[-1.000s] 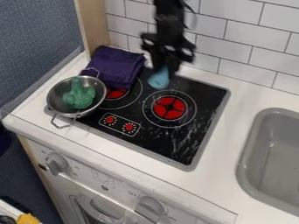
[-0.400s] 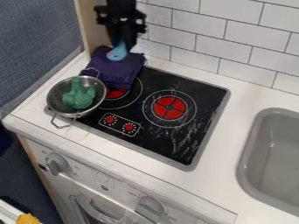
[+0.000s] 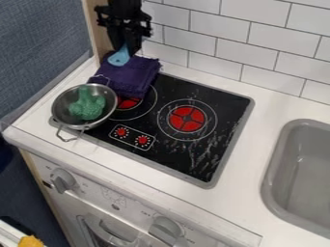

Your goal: Move the fork on the purple napkin

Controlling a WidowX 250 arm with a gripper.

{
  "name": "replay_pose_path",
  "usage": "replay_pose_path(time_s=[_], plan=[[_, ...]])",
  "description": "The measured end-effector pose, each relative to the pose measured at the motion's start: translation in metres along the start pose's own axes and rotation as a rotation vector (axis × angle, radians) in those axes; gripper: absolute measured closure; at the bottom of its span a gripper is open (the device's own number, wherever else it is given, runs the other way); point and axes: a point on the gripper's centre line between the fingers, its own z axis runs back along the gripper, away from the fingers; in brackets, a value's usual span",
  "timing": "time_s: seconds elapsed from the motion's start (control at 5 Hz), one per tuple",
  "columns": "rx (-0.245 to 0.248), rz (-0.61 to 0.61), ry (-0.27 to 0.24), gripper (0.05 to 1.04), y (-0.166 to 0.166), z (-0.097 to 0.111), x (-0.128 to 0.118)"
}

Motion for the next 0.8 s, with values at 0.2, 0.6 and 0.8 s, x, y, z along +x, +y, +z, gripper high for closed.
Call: replay_pose_path(time_s=[0.2, 0.6, 0.8], plan=[[-0.001, 0.002, 0.001, 0.359, 0.000, 0.000, 0.000], [0.016, -0.026, 0.029, 0.079, -0.007, -0.004, -0.003], [0.005, -0.062, 0.041, 0.083, -0.023, -0.011, -0.004]])
